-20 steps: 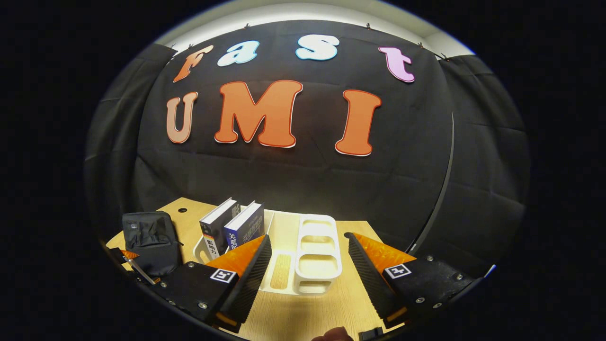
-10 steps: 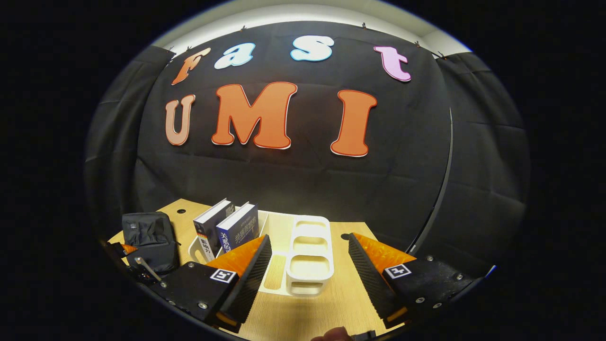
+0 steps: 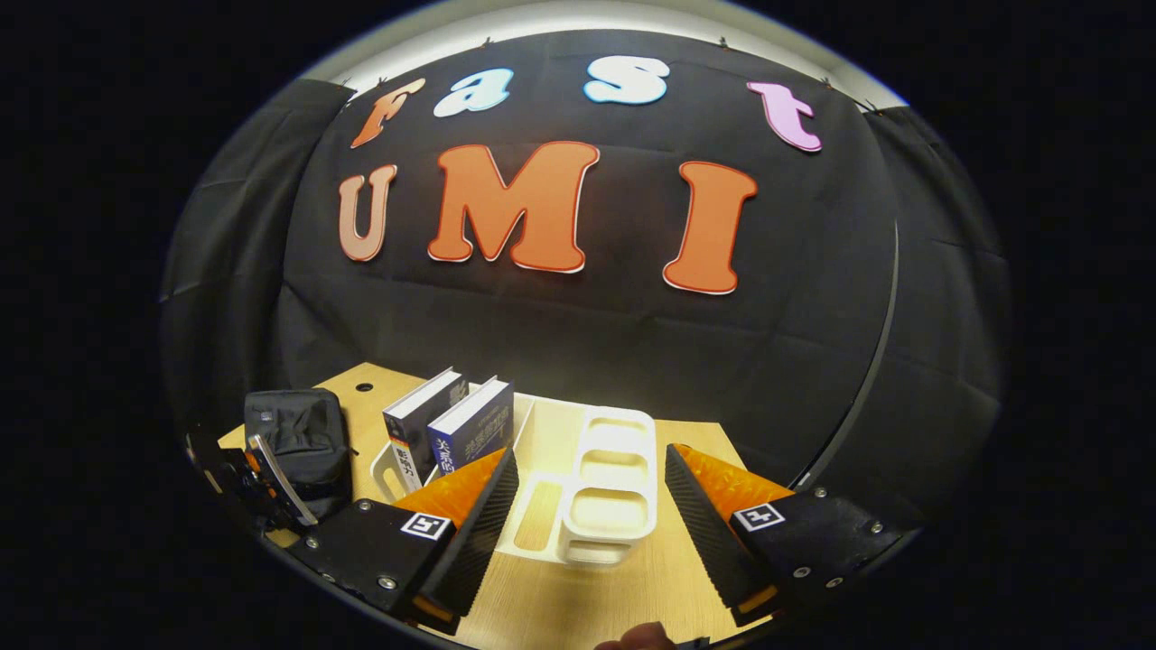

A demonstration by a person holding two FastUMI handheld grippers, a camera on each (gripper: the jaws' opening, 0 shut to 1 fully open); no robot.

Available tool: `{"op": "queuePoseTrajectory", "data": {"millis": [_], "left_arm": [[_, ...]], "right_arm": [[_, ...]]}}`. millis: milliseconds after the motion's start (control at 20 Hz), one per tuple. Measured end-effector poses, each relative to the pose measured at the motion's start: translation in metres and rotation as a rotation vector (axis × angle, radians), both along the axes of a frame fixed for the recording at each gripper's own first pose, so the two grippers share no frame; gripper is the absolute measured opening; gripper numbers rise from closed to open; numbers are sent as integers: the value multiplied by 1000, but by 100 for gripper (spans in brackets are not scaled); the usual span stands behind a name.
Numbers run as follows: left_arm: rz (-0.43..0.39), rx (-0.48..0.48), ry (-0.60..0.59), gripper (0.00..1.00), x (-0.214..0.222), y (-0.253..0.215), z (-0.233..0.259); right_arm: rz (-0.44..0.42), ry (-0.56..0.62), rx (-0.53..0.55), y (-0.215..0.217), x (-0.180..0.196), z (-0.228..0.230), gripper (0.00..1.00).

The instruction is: Open the schoolbag, grab two books from the bookshelf and put them into the schoolbag.

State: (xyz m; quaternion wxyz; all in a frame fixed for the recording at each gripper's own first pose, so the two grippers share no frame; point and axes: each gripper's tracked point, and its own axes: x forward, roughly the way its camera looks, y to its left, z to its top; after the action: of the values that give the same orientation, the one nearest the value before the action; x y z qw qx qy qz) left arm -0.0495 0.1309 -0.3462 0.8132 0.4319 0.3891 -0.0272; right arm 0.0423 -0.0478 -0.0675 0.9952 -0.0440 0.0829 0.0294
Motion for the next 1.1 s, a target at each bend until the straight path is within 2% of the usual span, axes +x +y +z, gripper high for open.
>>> {"op": "queuePoseTrajectory", "data": {"millis": [250, 450, 600, 800, 1000, 1100], "left_arm": [[-56, -197, 99, 7, 6, 14, 23], [-106, -387, 181, 7, 16, 24, 50], [-142, -461, 208, 7, 32, 44, 79], [-157, -546, 268, 6, 48, 71, 100], [-150, -636, 337, 6, 65, 86, 112], [-143, -683, 367, 6, 69, 89, 117]], "right_arm": [[-10, 107, 25, 56, 12, -13, 98], [-6, 159, 0, 104, 27, -5, 98], [-2, 203, 17, 135, 41, 1, 98], [0, 294, 95, 165, 64, 7, 98], [-7, 383, 45, 179, 90, 9, 98], [18, 457, 41, 191, 100, 4, 98]]}}
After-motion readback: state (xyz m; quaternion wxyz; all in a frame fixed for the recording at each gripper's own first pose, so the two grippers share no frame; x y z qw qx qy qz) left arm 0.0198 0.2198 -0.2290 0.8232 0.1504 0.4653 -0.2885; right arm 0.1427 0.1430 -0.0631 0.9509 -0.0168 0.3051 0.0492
